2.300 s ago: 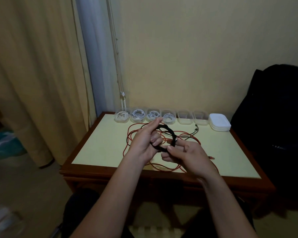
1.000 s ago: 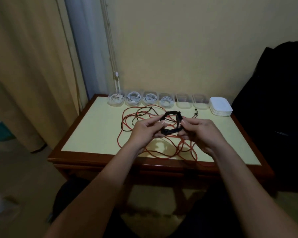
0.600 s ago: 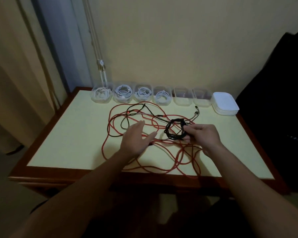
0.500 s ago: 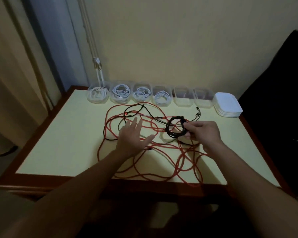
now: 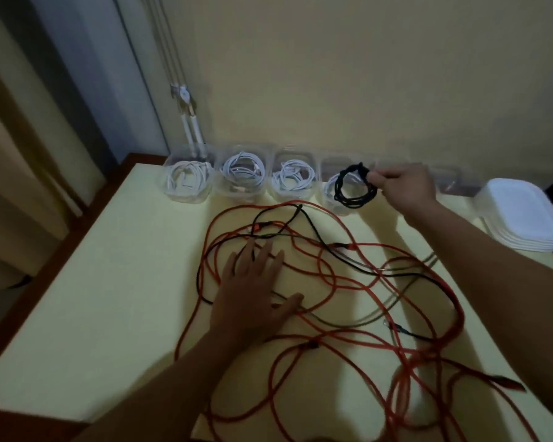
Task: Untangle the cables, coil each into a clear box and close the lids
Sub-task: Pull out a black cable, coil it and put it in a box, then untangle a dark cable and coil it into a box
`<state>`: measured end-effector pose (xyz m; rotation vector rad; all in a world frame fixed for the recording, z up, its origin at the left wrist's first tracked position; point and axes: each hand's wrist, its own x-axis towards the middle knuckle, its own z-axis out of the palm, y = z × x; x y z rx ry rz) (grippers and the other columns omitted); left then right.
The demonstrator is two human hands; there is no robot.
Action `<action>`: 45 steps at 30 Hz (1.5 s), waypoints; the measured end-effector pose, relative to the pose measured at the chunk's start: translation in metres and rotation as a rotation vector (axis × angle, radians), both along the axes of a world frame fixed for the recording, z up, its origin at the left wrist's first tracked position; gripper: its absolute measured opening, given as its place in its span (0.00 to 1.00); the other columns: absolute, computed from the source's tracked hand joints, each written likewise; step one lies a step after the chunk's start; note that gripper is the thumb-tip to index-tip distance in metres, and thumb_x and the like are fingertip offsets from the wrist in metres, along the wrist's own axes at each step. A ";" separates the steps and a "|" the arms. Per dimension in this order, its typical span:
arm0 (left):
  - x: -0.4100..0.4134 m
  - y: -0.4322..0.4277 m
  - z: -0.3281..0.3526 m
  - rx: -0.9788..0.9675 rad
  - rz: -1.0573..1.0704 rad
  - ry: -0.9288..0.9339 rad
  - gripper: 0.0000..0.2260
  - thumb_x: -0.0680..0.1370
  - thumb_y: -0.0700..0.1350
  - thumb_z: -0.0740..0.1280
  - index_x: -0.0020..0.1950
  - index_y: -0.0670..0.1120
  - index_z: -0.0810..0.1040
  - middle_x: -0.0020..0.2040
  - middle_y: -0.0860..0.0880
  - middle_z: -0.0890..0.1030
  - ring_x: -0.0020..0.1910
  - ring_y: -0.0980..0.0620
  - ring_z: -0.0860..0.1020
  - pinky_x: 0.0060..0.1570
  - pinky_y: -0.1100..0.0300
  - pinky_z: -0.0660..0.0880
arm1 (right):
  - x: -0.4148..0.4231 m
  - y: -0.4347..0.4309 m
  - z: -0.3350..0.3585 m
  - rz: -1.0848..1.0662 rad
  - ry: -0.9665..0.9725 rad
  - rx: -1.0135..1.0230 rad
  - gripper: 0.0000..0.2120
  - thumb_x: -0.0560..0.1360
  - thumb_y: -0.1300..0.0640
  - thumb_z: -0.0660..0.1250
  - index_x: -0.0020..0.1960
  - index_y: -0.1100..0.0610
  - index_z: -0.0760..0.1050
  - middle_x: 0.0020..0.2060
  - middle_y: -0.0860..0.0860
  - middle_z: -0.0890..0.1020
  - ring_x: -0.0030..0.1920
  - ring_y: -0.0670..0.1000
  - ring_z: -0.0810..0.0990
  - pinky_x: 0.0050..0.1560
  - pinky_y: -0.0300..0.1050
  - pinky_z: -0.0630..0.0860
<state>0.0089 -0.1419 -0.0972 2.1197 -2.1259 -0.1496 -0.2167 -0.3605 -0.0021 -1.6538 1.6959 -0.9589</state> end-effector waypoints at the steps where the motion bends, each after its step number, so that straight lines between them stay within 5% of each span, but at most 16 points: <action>1: 0.000 0.000 -0.001 -0.002 -0.004 0.009 0.38 0.76 0.74 0.47 0.81 0.56 0.54 0.83 0.52 0.49 0.81 0.47 0.45 0.77 0.43 0.47 | 0.005 -0.011 -0.002 0.023 0.045 -0.008 0.12 0.76 0.54 0.75 0.57 0.57 0.85 0.51 0.51 0.87 0.53 0.50 0.84 0.60 0.48 0.79; 10: 0.002 -0.001 -0.001 -0.030 -0.005 0.034 0.38 0.75 0.75 0.47 0.81 0.57 0.54 0.82 0.53 0.48 0.80 0.51 0.38 0.78 0.44 0.45 | 0.035 -0.059 -0.031 0.145 0.702 -0.164 0.10 0.81 0.52 0.66 0.53 0.50 0.86 0.42 0.58 0.84 0.43 0.61 0.81 0.46 0.50 0.79; 14: 0.003 -0.001 0.000 -0.025 -0.004 0.036 0.38 0.75 0.75 0.47 0.81 0.57 0.54 0.82 0.53 0.48 0.80 0.51 0.38 0.78 0.45 0.45 | 0.040 -0.048 -0.031 0.130 0.851 -0.352 0.17 0.83 0.49 0.61 0.51 0.56 0.85 0.45 0.59 0.82 0.46 0.62 0.79 0.47 0.52 0.74; 18: 0.003 0.000 -0.001 -0.035 -0.001 0.040 0.38 0.75 0.75 0.47 0.81 0.56 0.56 0.82 0.53 0.50 0.81 0.51 0.40 0.78 0.44 0.46 | 0.046 -0.030 -0.030 0.309 0.819 -0.213 0.21 0.84 0.46 0.55 0.64 0.59 0.76 0.64 0.60 0.77 0.58 0.65 0.78 0.60 0.59 0.74; 20: 0.003 0.000 -0.001 -0.031 0.001 0.049 0.39 0.75 0.75 0.48 0.81 0.56 0.56 0.82 0.53 0.50 0.81 0.51 0.40 0.78 0.44 0.46 | 0.047 -0.027 -0.038 0.403 0.883 -0.132 0.25 0.85 0.46 0.51 0.76 0.61 0.63 0.74 0.61 0.68 0.71 0.64 0.69 0.74 0.64 0.59; 22: 0.003 -0.001 -0.002 -0.031 -0.001 0.046 0.39 0.75 0.75 0.47 0.81 0.56 0.55 0.82 0.53 0.49 0.81 0.51 0.40 0.78 0.45 0.45 | 0.048 -0.029 -0.044 0.443 0.923 -0.132 0.29 0.85 0.47 0.47 0.80 0.62 0.53 0.79 0.60 0.61 0.78 0.60 0.61 0.77 0.64 0.47; 28: 0.003 -0.001 -0.003 -0.055 0.004 0.061 0.38 0.76 0.74 0.49 0.80 0.55 0.58 0.82 0.52 0.54 0.81 0.49 0.44 0.78 0.44 0.48 | 0.048 -0.018 -0.040 0.441 0.853 -0.231 0.29 0.83 0.42 0.51 0.78 0.59 0.58 0.77 0.61 0.62 0.78 0.61 0.58 0.76 0.67 0.50; 32: 0.001 -0.001 -0.002 -0.058 0.007 0.041 0.38 0.76 0.74 0.49 0.80 0.55 0.59 0.82 0.51 0.55 0.81 0.48 0.46 0.78 0.44 0.48 | 0.038 0.042 -0.027 0.506 0.673 -0.268 0.27 0.82 0.42 0.56 0.75 0.57 0.68 0.74 0.58 0.69 0.76 0.59 0.64 0.76 0.57 0.57; 34: 0.002 0.000 -0.002 -0.046 0.005 0.033 0.38 0.75 0.74 0.48 0.80 0.55 0.58 0.82 0.51 0.54 0.81 0.48 0.46 0.78 0.44 0.48 | 0.025 0.087 -0.023 0.527 0.532 -0.230 0.22 0.82 0.46 0.63 0.71 0.56 0.73 0.73 0.56 0.71 0.74 0.58 0.68 0.72 0.54 0.67; 38: 0.001 -0.001 -0.003 -0.057 0.014 0.036 0.39 0.75 0.74 0.48 0.80 0.54 0.60 0.82 0.51 0.56 0.81 0.48 0.47 0.78 0.44 0.48 | -0.001 0.186 -0.023 0.485 0.387 -0.032 0.29 0.80 0.37 0.60 0.76 0.48 0.67 0.77 0.48 0.68 0.78 0.50 0.62 0.77 0.52 0.63; 41: 0.000 0.000 -0.003 -0.057 0.017 0.051 0.39 0.75 0.74 0.48 0.80 0.55 0.60 0.82 0.52 0.56 0.81 0.49 0.46 0.78 0.45 0.47 | -0.017 0.250 -0.042 0.548 0.471 -0.005 0.34 0.80 0.31 0.51 0.80 0.47 0.59 0.80 0.48 0.61 0.80 0.51 0.56 0.79 0.54 0.59; 45: 0.002 0.002 -0.002 -0.056 -0.003 0.077 0.39 0.74 0.74 0.47 0.79 0.53 0.62 0.81 0.51 0.58 0.81 0.48 0.48 0.78 0.45 0.46 | -0.027 0.297 -0.085 0.568 0.810 -0.066 0.32 0.84 0.35 0.43 0.83 0.50 0.53 0.82 0.54 0.53 0.82 0.57 0.50 0.79 0.61 0.49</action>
